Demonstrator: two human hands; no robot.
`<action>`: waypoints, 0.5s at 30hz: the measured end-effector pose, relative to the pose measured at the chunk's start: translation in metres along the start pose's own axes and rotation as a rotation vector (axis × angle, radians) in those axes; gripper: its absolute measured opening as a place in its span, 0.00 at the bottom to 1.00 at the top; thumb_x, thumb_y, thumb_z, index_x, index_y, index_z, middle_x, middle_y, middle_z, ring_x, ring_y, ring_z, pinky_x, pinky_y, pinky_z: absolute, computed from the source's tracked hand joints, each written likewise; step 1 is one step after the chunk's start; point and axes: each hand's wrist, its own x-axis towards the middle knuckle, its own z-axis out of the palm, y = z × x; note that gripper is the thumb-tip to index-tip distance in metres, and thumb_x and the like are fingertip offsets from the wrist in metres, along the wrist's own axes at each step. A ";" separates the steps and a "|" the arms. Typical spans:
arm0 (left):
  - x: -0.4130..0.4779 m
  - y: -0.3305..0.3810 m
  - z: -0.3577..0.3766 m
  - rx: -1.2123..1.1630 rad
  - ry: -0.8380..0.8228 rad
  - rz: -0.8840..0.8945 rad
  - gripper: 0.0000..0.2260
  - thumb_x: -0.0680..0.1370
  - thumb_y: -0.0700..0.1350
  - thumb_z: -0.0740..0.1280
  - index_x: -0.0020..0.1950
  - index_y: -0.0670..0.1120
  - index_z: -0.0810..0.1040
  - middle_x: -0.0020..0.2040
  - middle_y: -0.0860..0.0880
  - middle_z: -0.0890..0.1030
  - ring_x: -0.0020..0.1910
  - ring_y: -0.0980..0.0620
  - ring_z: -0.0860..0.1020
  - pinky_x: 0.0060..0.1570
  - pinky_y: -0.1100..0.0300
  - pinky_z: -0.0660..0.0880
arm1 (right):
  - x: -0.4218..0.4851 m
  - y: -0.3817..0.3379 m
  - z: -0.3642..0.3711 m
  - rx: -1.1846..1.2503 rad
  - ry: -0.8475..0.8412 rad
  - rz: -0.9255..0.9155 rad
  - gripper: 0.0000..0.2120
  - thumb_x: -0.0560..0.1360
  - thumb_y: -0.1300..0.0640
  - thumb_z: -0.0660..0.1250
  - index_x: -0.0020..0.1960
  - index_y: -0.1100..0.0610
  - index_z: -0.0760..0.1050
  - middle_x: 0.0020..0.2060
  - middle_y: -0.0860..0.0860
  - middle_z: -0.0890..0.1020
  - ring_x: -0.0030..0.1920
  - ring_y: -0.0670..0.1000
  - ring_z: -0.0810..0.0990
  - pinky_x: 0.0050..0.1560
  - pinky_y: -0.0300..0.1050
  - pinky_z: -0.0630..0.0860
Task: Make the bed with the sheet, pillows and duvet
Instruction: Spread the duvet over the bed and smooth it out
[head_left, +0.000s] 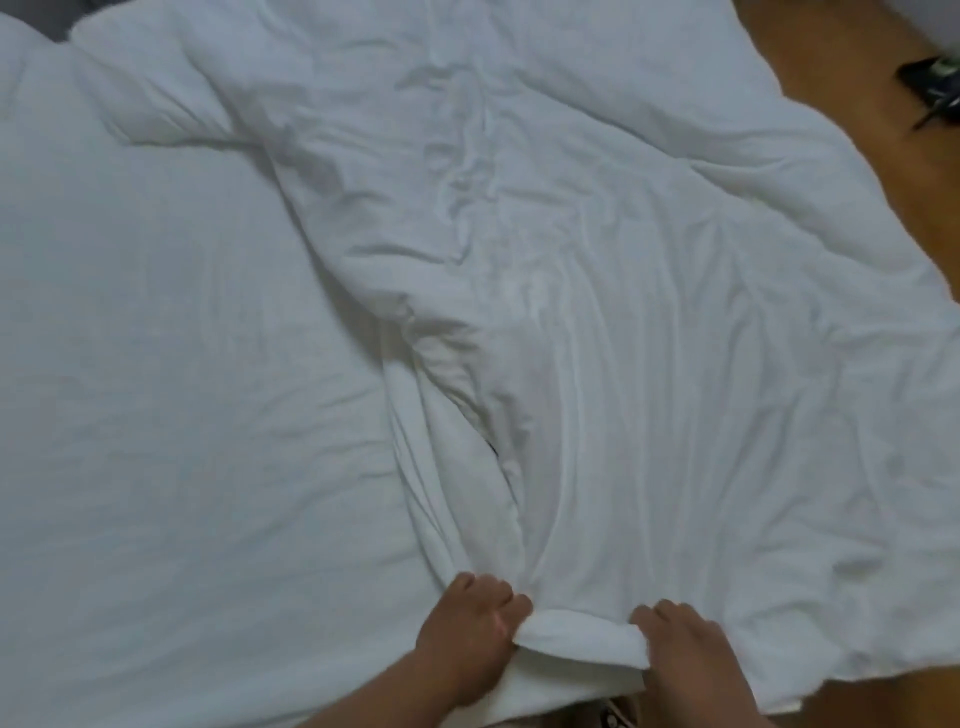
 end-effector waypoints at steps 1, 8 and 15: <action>-0.003 -0.024 -0.008 0.000 0.032 0.031 0.08 0.71 0.54 0.71 0.48 0.54 0.81 0.41 0.55 0.79 0.40 0.53 0.79 0.47 0.61 0.76 | 0.004 -0.014 -0.006 0.054 -0.043 0.023 0.18 0.45 0.55 0.79 0.33 0.51 0.80 0.29 0.48 0.77 0.27 0.53 0.79 0.23 0.47 0.71; 0.024 -0.249 -0.059 0.254 0.202 -0.065 0.22 0.72 0.51 0.61 0.63 0.49 0.83 0.63 0.42 0.81 0.60 0.41 0.81 0.55 0.37 0.77 | 0.108 -0.177 -0.015 0.433 -0.029 -0.097 0.27 0.70 0.47 0.64 0.69 0.48 0.71 0.65 0.44 0.74 0.65 0.44 0.74 0.63 0.37 0.71; 0.108 -0.334 -0.062 0.278 0.090 0.034 0.24 0.82 0.52 0.54 0.78 0.60 0.59 0.80 0.52 0.58 0.79 0.45 0.53 0.75 0.40 0.51 | 0.209 -0.254 0.030 0.194 0.077 0.306 0.33 0.72 0.53 0.67 0.75 0.54 0.63 0.70 0.51 0.71 0.67 0.53 0.73 0.65 0.46 0.71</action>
